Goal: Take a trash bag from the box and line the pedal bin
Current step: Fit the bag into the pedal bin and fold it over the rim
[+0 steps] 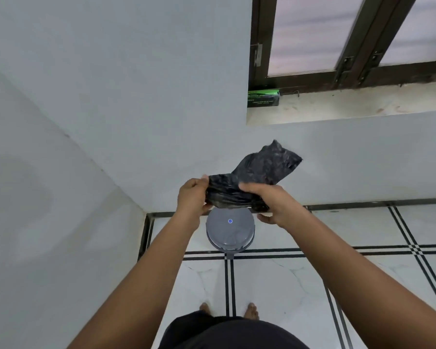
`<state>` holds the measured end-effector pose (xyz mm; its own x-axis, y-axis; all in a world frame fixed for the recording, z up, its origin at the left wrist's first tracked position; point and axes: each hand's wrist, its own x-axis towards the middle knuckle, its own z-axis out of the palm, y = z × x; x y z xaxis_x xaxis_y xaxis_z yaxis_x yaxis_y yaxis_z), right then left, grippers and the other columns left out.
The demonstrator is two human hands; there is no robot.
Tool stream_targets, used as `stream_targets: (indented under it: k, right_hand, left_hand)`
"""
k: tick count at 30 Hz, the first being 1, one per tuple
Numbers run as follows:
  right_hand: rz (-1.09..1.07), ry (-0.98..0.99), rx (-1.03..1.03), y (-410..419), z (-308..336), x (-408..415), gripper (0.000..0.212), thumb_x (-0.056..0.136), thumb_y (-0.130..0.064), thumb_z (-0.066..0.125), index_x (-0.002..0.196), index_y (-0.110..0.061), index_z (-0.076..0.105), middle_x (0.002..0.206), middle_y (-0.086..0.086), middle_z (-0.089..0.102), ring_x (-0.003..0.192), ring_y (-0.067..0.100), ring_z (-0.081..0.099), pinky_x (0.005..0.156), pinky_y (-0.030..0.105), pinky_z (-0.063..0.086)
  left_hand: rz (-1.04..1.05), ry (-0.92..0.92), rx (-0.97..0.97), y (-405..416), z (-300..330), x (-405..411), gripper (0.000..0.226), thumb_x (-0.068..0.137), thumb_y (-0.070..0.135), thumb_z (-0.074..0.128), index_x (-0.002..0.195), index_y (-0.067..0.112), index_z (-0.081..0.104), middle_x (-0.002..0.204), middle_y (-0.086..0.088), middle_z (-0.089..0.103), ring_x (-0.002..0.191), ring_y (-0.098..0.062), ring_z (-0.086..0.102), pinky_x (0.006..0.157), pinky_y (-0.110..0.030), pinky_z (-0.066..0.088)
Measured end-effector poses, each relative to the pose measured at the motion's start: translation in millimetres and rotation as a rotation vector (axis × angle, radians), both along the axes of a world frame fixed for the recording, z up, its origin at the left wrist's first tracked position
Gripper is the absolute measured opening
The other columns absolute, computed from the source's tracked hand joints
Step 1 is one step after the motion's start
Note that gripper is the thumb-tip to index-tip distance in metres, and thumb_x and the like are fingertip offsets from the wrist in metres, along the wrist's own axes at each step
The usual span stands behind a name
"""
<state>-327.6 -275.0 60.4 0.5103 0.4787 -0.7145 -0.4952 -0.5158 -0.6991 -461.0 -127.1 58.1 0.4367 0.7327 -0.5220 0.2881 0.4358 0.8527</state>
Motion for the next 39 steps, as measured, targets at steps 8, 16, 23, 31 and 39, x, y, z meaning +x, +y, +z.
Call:
stream_targets:
  k: [8,16,23,31,39]
  right_hand:
    - [-0.061,-0.350,-0.151,-31,-7,-24,0.018,0.077,-0.030,0.073,0.076,-0.013,0.066,0.077,0.006,0.063,0.073,0.024,0.062,0.065,0.032,0.053]
    - [-0.329,-0.109,0.234,-62,1,-76,0.039,0.096,0.010,0.041,0.103,-0.020,0.065,0.111,0.021,0.073,0.087,0.034,0.071,0.068,0.038,0.059]
    - [0.354,-0.344,0.072,-93,19,-141,0.036,0.092,0.001,0.051,0.086,-0.017,0.081,0.088,0.001,0.077,0.080,0.017,0.067,0.075,0.025,0.052]
    - [0.090,-1.137,-0.384,-117,0,-137,0.026,0.088,-0.014,0.062,0.113,-0.014,0.071,0.129,0.006,0.057,0.105,0.029,0.064,0.086,0.035,0.053]
    - [0.266,-1.219,-0.319,-117,-18,-147,0.030,0.085,-0.007,0.065,0.113,-0.016,0.065,0.125,0.000,0.057,0.097,0.026,0.063,0.071,0.031,0.046]
  left_hand:
    - [-0.159,-0.326,-0.358,-16,14,-38,0.025,0.094,0.036,0.074,0.110,0.018,0.066,0.104,-0.016,0.076,0.093,-0.034,0.076,0.086,-0.052,0.062]
    - [-0.632,0.372,0.988,-32,-6,-101,0.035,0.092,0.000,0.062,0.106,0.028,0.078,0.108,0.003,0.050,0.076,-0.019,0.060,0.068,-0.025,0.051]
    - [-0.711,0.743,1.152,-27,-5,-135,0.039,0.084,0.014,0.072,0.116,0.008,0.052,0.140,-0.015,0.028,0.066,-0.026,0.052,0.066,-0.040,0.048]
    - [-1.000,0.621,1.425,-29,-13,-178,0.051,0.094,0.013,0.064,0.138,0.039,0.064,0.149,0.004,0.046,0.115,-0.027,0.060,0.083,-0.039,0.056]
    - [-0.283,0.353,0.579,-74,-28,-127,0.080,0.071,0.024,0.087,0.135,0.010,0.043,0.125,-0.009,0.040,0.098,-0.024,0.052,0.087,-0.036,0.060]
